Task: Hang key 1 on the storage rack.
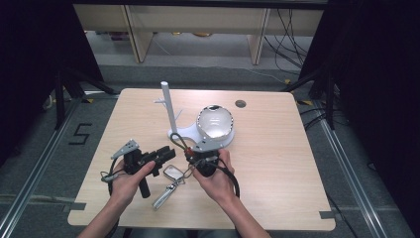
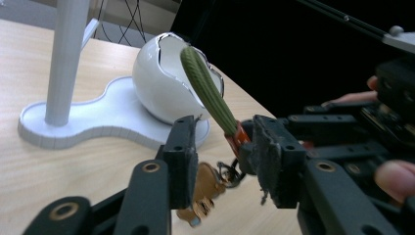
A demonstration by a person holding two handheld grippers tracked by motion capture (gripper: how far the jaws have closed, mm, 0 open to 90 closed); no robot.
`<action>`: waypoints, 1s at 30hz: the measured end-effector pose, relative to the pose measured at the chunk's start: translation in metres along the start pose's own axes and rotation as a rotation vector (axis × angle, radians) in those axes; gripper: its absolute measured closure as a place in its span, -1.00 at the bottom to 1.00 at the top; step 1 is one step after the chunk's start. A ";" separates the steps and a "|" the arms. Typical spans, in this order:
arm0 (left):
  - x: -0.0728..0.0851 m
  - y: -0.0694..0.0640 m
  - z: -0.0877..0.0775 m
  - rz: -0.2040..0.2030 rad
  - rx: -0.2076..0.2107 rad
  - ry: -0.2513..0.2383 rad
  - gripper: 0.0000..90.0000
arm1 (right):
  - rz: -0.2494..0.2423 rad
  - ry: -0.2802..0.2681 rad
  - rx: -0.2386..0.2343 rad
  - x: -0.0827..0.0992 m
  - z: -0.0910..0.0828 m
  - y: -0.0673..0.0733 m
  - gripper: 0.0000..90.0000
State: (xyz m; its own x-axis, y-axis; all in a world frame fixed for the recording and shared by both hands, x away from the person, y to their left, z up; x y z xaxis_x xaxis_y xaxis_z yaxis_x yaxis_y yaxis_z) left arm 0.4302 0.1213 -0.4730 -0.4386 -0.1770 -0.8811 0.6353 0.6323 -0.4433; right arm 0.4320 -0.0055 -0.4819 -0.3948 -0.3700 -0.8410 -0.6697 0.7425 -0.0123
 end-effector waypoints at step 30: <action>-0.011 -0.002 0.010 -0.126 0.095 -0.043 0.78 | -0.044 -0.055 -0.004 -0.003 -0.008 0.018 0.52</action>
State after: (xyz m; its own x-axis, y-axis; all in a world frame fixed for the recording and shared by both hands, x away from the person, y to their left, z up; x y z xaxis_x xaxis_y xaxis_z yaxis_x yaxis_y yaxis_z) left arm 0.4404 0.1144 -0.4646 -0.4920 -0.2839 -0.8230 0.6354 0.5291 -0.5624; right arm 0.4163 0.0045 -0.4755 -0.3297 -0.3705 -0.8684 -0.6878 0.7243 -0.0478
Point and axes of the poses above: each handheld gripper's, and its own axes: z roughly forward along the jaws, x roughly out of its underside, y roughly to its left, the point moved 8 cm from there along z, roughly forward along the jaws, and after that the axes turned 2 degrees about z, right-handed, at the moved point
